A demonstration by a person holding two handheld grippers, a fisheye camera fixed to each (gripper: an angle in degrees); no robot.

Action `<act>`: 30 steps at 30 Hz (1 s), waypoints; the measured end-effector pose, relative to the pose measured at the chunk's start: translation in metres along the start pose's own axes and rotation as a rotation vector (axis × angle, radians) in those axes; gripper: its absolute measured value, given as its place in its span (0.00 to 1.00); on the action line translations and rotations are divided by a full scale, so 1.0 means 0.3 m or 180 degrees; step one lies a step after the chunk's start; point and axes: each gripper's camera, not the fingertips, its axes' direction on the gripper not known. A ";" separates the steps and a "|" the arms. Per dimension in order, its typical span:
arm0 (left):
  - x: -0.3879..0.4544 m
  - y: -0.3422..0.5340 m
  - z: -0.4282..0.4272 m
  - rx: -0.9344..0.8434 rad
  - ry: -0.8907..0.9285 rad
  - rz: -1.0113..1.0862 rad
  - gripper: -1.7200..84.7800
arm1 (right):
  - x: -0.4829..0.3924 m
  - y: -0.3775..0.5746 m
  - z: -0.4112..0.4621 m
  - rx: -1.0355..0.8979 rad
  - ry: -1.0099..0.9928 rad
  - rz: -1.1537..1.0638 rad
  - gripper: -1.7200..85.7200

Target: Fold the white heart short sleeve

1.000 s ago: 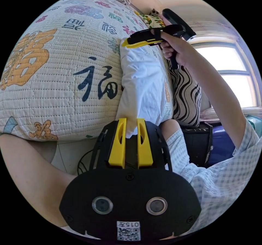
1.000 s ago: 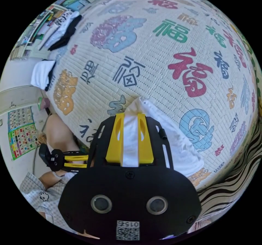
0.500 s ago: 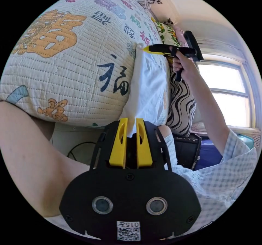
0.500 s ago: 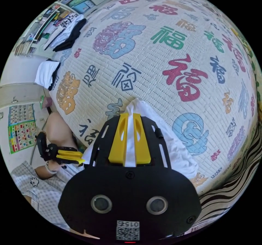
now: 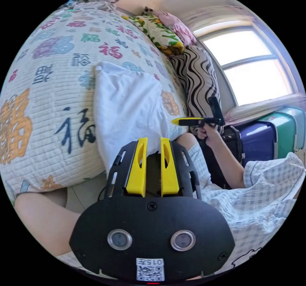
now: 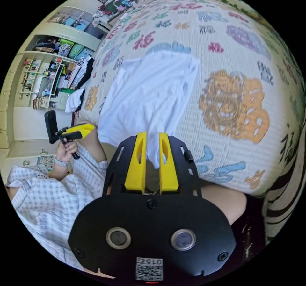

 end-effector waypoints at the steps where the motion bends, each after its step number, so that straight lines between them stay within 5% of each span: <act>1: 0.036 -0.005 0.054 -0.0093 -0.0010 0.0046 0.10 | 0.014 0.023 0.035 -0.0070 -0.0053 0.0052 0.09; 12: 0.143 0.016 0.227 -0.0195 -0.1082 0.0127 0.10 | 0.141 0.123 -0.056 -0.0025 0.0093 0.0156 0.02; 16: 0.088 0.016 0.333 -0.0535 -0.1399 0.0019 0.08 | 0.184 0.127 -0.073 -0.0125 -0.0329 0.0136 0.03; 23: 0.095 0.031 0.366 -0.0569 -0.1364 -0.0110 0.08 | 0.173 0.126 -0.114 -0.0188 -0.0099 0.0065 0.08; 27: 0.187 0.053 0.251 0.0282 -0.1374 0.0148 0.08 | 0.175 0.123 -0.148 -0.0234 -0.0134 0.0040 0.09; 30: 0.156 0.017 0.272 0.0038 -0.1394 0.0005 0.10 | 0.174 0.130 -0.184 -0.0204 -0.0225 0.0069 0.13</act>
